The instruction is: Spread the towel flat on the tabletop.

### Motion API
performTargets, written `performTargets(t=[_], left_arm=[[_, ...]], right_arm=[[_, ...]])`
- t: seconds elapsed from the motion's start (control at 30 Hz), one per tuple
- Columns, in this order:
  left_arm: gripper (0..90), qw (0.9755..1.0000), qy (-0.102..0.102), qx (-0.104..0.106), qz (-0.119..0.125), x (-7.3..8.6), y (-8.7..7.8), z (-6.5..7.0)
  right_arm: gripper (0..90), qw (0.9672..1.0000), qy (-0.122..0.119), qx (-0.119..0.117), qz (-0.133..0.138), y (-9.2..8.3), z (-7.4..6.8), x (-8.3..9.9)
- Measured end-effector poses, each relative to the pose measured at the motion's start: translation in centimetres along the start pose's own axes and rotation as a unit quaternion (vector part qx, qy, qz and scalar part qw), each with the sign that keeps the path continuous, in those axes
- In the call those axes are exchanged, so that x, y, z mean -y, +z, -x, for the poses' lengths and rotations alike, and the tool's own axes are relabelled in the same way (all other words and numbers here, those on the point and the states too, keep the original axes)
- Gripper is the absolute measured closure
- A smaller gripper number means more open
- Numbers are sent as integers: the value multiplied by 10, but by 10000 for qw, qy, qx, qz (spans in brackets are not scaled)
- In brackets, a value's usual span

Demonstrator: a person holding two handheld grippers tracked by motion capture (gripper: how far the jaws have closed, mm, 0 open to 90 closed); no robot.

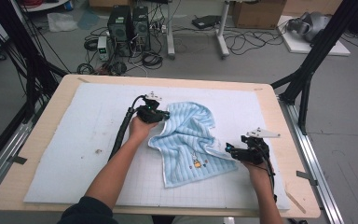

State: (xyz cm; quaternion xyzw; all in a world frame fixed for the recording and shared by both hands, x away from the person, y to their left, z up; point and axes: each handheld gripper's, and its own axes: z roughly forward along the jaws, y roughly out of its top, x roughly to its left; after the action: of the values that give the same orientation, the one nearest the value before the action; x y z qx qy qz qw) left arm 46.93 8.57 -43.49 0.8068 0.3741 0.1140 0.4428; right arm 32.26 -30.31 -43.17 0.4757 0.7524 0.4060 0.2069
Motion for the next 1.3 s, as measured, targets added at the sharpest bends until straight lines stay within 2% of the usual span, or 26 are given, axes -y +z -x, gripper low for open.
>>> performTargets(t=[0.13,0.2,0.33,0.4,0.47,0.5,0.53,0.6,0.63,0.73,0.9,1.03,1.13,1.3], left_arm=[[869,9987,-370,-334,88,12,-20,-26],[869,9964,-606,-566,181,19,-33,-41],[869,9916,-878,-902,286,29,-52,-64],[869,9908,-939,-946,246,36,-57,-71],[863,9912,-987,-840,277,43,-57,-74],[828,9907,-1054,-807,293,45,-57,-75],[735,9892,-1162,-819,343,46,-56,-75],[559,9872,-1203,-927,489,47,-57,-73],[474,9861,-1275,-891,585,48,-58,-73],[356,9847,-1361,-772,766,46,-61,-71],[312,9853,-1323,-542,937,46,-70,-64],[317,9866,-1220,-327,1036,52,-77,-54],[307,9884,-1236,-3,885,54,-79,-44],[291,9932,-967,79,643,53,-74,-18]], right_arm=[[244,10000,28,-4,-15,0,0,1],[244,10000,24,-3,-19,0,0,1],[244,10000,25,-9,-20,1,-1,1],[244,10000,33,-19,-18,2,-1,1],[244,10000,42,-28,-27,3,-2,1],[244,10000,18,-36,-25,3,-3,1],[244,10000,17,-40,-20,4,-3,0],[244,10000,31,-49,-30,4,-4,0],[244,10000,35,-53,-27,4,-4,0],[248,9999,56,-86,-23,5,-6,0],[274,9990,-91,-424,58,6,-18,-6],[294,9977,-289,-608,-56,13,-29,-9],[299,9973,-377,-610,-176,18,-33,-8],[302,9978,-276,-582,-170,19,-30,-8]])
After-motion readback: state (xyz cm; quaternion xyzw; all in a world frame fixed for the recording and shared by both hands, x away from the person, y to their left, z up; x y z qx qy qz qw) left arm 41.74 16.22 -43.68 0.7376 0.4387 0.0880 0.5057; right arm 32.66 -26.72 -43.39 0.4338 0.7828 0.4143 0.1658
